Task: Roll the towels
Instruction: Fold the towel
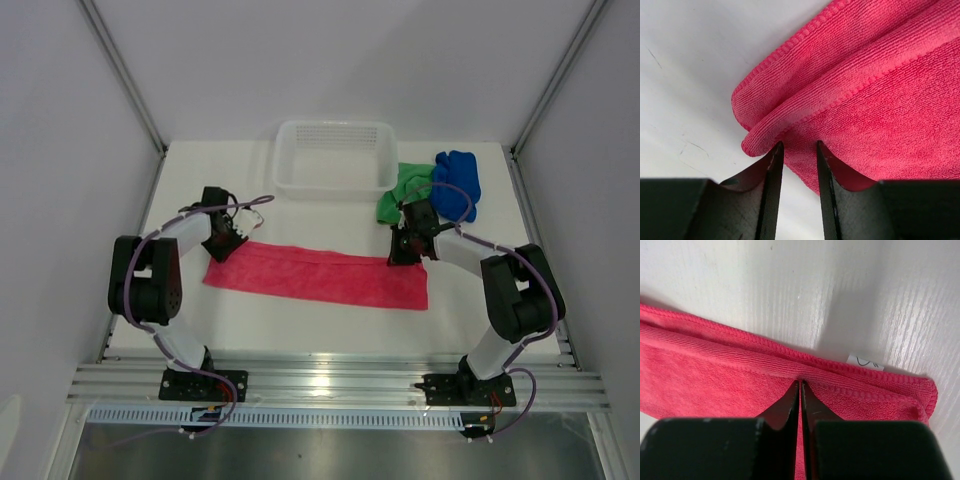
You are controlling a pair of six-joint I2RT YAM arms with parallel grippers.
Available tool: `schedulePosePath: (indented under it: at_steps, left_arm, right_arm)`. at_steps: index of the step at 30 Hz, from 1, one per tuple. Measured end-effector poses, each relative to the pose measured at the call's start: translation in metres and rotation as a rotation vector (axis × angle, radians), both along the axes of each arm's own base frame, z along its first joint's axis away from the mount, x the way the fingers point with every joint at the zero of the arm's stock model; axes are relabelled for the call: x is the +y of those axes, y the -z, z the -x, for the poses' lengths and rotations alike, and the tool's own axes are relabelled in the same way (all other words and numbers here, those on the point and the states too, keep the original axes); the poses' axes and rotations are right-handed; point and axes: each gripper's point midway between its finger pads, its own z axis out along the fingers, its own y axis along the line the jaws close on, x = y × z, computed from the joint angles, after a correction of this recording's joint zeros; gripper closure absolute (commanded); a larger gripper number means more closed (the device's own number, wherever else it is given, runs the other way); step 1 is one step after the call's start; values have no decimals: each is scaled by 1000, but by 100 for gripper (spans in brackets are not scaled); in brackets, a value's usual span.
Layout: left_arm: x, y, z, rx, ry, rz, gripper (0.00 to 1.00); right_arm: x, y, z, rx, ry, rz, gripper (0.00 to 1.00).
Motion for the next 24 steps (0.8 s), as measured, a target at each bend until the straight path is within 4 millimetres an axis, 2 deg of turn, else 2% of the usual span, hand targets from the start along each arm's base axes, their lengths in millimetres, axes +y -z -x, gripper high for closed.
schedulePosePath:
  at_steps: [6,13,24]
  left_arm:
    - [0,-2,-8,-6,-8,0,61]
    - [2,-8,-17,-38,-24,-8,55]
    - [8,-28,-47,-124,-80,-38,52]
  right_arm:
    - [2,-8,-15,-30,13,0,95]
    - [-6,4,-22,-3,43,9,95]
    - [-8,-1,-34,-17,62,-9,94]
